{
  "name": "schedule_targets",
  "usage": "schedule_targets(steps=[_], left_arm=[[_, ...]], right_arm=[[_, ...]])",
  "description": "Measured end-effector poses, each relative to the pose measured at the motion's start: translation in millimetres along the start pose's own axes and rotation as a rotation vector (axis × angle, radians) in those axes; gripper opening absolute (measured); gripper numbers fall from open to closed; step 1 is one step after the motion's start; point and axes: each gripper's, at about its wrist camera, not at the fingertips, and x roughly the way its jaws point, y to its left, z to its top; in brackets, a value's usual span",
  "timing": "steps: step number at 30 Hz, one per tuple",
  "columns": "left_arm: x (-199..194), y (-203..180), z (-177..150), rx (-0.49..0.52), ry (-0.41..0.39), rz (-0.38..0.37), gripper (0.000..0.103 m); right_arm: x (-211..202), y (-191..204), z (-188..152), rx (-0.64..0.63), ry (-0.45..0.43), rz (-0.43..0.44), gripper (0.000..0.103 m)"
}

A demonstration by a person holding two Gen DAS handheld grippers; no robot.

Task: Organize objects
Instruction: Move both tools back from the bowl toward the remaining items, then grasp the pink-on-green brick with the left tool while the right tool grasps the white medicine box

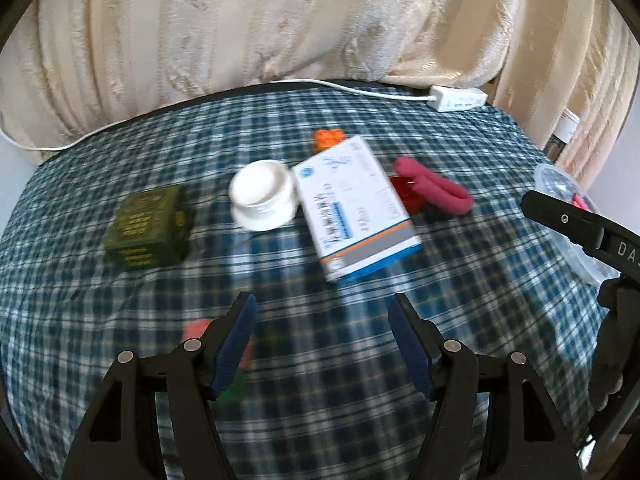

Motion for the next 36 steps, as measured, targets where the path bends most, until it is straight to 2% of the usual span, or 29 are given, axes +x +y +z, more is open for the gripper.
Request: schedule_targets(steps=[9, 25, 27, 31, 36], left_arm=[[-8, 33, -14, -0.054, 0.004, 0.038, 0.07], [-2, 58, -31, -0.078, 0.031, 0.066, 0.069], [-1, 59, -33, -0.081, 0.03, 0.071, 0.067], [4, 62, -34, -0.09, 0.041, 0.064, 0.051], [9, 64, -36, -0.093, 0.04, 0.056, 0.042]], right_arm=[[13, 30, -6, -0.056, 0.033, 0.031, 0.09], [27, 58, -10, -0.1, 0.074, 0.07, 0.09], [30, 60, -10, -0.097, 0.084, 0.078, 0.09], [33, 63, -11, -0.098, 0.094, 0.084, 0.09], [37, 67, -10, -0.09, 0.106, 0.116, 0.09]])
